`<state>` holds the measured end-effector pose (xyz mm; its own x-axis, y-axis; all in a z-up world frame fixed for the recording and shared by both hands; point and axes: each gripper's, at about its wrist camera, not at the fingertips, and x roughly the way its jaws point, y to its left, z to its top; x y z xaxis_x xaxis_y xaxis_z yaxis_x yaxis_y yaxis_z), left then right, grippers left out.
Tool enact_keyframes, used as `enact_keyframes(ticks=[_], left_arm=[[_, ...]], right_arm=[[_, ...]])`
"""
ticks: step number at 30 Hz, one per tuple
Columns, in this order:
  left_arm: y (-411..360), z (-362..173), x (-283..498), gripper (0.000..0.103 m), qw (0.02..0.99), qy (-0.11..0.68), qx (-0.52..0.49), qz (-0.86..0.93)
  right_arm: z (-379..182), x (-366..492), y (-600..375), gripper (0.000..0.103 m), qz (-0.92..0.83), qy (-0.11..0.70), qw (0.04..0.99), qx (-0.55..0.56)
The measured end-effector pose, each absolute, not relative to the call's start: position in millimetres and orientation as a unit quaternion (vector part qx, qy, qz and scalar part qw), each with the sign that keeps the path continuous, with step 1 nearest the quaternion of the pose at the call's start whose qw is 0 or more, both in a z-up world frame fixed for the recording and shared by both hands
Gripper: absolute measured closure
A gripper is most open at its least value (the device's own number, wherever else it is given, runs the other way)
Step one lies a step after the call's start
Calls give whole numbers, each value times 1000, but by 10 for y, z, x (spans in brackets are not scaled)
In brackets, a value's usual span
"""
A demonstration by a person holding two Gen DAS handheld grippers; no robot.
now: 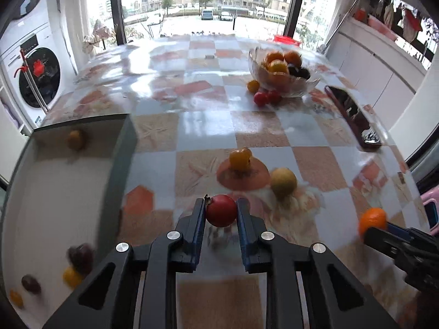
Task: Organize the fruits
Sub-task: 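Grasp the large orange with the right tool while the left grasps a red tomato, then carry the red tomato with the left tool while the right carries the large orange over the tray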
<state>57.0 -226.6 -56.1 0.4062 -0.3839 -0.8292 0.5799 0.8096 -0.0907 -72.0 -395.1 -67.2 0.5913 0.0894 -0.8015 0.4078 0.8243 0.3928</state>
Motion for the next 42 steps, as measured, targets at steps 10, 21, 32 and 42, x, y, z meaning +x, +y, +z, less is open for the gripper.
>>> enact_keyframes(ticks=[10, 21, 32, 42], left_arm=[[-1512, -244, 357, 79, 861, 436, 98, -244], [-815, -337, 388, 79, 879, 433, 73, -184], [-326, -517, 532, 79, 885, 443, 36, -139], [-148, -565, 620, 79, 892, 433, 29, -127]], right_arm=[[-503, -674, -3445, 60, -68, 456, 854, 243], [-257, -417, -2660, 60, -15, 468, 863, 188], [-185, -81, -1977, 60, 33, 488, 861, 142], [-272, 297, -1468, 61, 73, 504, 854, 104]])
